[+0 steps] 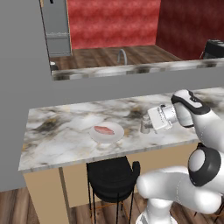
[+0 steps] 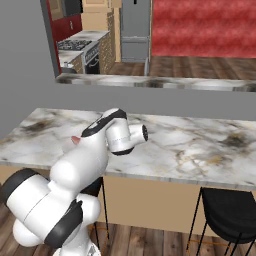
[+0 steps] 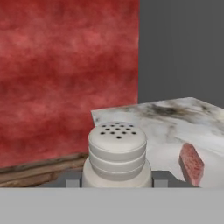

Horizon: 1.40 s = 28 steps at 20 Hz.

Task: Retrieve the shaker from the cabinet and place it next the steak on a plate on the dining table.

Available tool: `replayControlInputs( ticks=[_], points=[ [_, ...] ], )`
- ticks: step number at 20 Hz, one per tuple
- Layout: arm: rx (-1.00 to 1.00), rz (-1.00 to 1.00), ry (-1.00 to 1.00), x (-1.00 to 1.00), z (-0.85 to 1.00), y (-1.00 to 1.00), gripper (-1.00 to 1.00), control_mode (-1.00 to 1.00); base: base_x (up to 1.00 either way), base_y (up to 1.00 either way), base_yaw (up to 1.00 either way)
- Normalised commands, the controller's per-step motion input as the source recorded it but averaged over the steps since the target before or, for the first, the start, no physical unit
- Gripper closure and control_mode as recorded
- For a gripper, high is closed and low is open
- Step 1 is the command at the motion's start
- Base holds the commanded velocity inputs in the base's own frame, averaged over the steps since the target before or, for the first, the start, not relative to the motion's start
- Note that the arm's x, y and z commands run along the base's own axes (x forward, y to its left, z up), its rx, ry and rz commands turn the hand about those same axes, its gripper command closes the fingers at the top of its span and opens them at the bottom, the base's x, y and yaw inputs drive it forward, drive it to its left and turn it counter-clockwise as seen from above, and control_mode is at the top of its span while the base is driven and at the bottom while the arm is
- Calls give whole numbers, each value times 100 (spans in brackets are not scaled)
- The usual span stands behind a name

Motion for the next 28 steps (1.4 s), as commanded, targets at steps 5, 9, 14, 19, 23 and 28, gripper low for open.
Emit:
replayControlInputs(
  ticks=[5, 9, 14, 19, 23, 28],
  points=[
    [-4, 0, 0, 14, -9, 0, 100, -100, 0, 0, 0],
    [0, 0, 0, 17, -16, 0, 100, -100, 0, 0, 0],
    [3, 2, 0, 12, -22, 0, 100, -100, 0, 0, 0],
    [5, 2, 0, 12, -17, 0, 100, -100, 0, 0, 0],
    [7, 2, 0, 18, -14, 0, 100, -100, 0, 0, 0],
    [6, 2, 0, 20, -9, 0, 100, -100, 0, 0, 0]
  ],
)
